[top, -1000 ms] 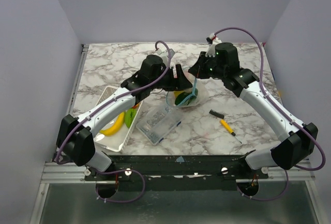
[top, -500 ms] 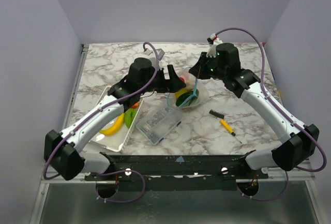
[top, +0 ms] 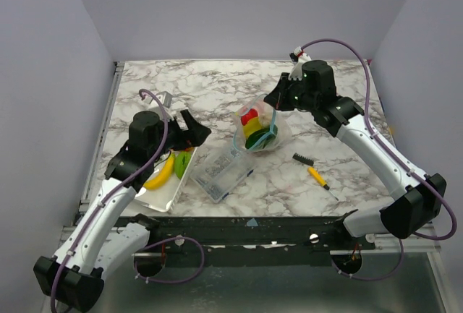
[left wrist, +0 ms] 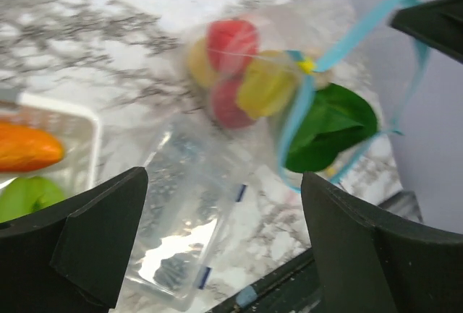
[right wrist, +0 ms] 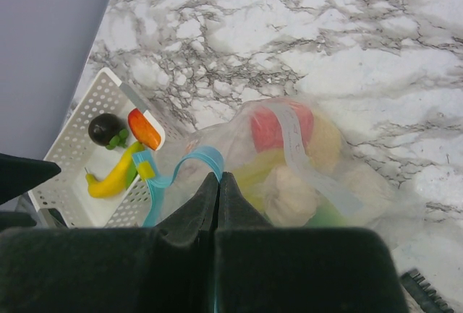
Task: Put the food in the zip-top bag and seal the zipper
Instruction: Pick up the fake fruit from the bin, then place the fake fruit in the zipper food storage bag, then adjust the zipper food storage bag at the center of the board.
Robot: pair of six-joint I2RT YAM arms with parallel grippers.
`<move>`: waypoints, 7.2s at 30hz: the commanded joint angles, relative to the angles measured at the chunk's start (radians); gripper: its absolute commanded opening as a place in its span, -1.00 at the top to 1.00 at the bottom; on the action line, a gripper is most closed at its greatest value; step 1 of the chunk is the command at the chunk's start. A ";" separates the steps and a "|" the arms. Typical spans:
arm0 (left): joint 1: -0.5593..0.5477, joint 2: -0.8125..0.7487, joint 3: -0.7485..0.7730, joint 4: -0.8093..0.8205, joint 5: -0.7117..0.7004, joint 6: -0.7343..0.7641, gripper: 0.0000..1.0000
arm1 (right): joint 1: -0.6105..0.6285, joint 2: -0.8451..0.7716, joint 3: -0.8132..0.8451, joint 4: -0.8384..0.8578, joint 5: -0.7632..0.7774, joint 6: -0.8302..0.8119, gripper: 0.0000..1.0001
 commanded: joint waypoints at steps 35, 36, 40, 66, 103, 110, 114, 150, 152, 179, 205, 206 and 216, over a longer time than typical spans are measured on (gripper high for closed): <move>0.521 0.590 0.032 -0.298 -0.405 -0.316 -0.86 | -0.005 -0.036 -0.026 0.027 0.005 -0.013 0.99; 0.520 0.594 0.030 -0.287 -0.405 -0.316 -0.84 | -0.004 -0.034 -0.028 0.030 0.000 -0.010 0.99; 0.520 0.605 0.015 -0.245 -0.398 -0.311 -0.65 | -0.003 -0.030 -0.019 0.023 -0.008 -0.008 0.99; 0.405 0.020 -0.139 0.201 0.451 -0.150 0.23 | -0.004 -0.019 -0.018 0.034 -0.009 -0.001 0.99; -0.216 0.633 0.628 -0.268 -0.037 0.194 -0.62 | -0.004 0.022 0.020 -0.005 0.044 0.012 0.99; -0.208 0.498 0.507 -0.198 -0.041 0.219 -0.52 | -0.004 0.045 0.044 -0.017 0.076 0.021 0.99; -0.196 0.393 0.340 -0.121 -0.056 0.198 -0.20 | -0.004 0.062 0.064 -0.020 0.083 0.019 0.99; -0.102 0.592 0.261 0.410 0.322 -0.412 1.00 | 0.095 0.091 0.101 -0.086 0.104 -0.197 0.99; -0.100 0.588 0.270 0.411 0.319 -0.414 1.00 | 0.096 0.094 0.133 -0.096 0.171 -0.199 0.99; -0.065 0.675 0.391 0.242 0.206 -0.382 1.00 | 0.094 0.121 0.094 -0.077 -0.111 -0.221 0.57; -0.061 0.690 0.425 0.167 0.227 -0.393 1.00 | 0.135 -0.097 0.044 -0.249 0.195 -0.375 -0.41; -0.062 0.693 0.425 0.167 0.229 -0.396 1.00 | 0.135 -0.112 0.034 -0.256 0.194 -0.393 -0.40; -0.058 0.690 0.431 0.179 0.232 -0.389 1.00 | 0.136 -0.155 -0.076 -0.263 0.102 -0.503 -0.03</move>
